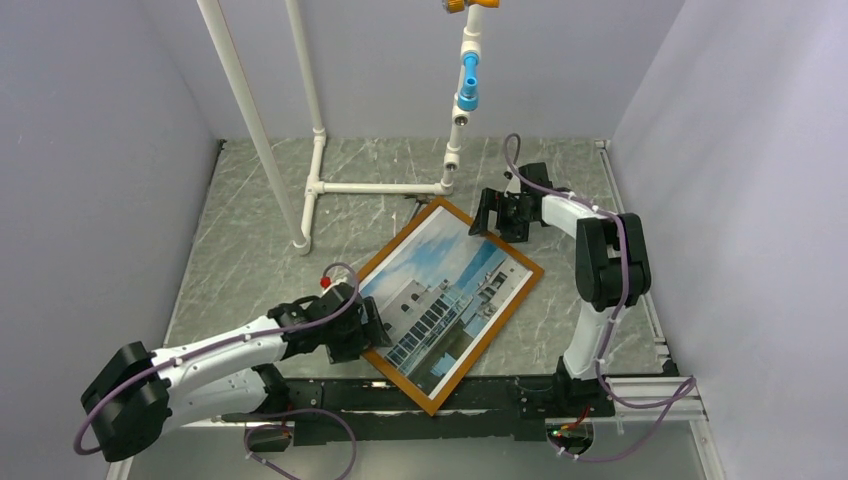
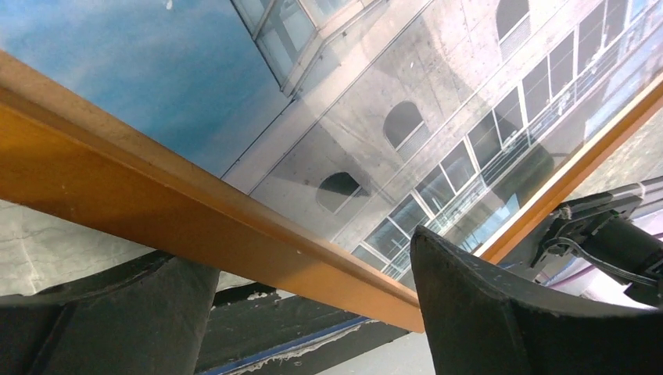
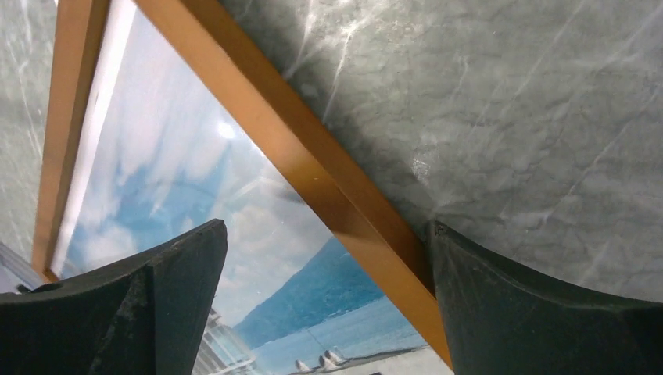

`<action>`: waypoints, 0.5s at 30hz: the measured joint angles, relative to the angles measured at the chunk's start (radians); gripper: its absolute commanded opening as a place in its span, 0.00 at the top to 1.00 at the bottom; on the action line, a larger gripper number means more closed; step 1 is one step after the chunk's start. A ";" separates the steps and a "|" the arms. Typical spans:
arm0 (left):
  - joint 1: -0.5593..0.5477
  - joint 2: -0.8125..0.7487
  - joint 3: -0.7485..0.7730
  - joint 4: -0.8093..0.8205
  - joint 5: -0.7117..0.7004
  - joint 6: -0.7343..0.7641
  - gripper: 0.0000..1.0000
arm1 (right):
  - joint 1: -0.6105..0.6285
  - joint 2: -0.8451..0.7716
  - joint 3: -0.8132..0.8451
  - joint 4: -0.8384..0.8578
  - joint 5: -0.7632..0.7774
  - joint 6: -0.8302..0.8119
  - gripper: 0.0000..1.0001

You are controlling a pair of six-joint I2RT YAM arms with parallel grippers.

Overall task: Put the photo into the frame
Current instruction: Adjust the photo frame at the center of the board.

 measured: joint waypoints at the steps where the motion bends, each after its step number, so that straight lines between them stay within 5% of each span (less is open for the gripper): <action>1: 0.000 0.012 0.008 -0.003 0.000 0.006 0.10 | -0.002 -0.016 -0.027 0.017 -0.015 0.000 0.00; 8: 0.000 0.076 0.062 -0.068 -0.004 0.087 0.16 | -0.044 -0.183 -0.265 0.145 -0.048 -0.012 0.00; 15: -0.003 0.181 0.148 -0.151 -0.001 0.192 0.20 | -0.079 -0.411 -0.449 0.090 0.012 -0.030 0.00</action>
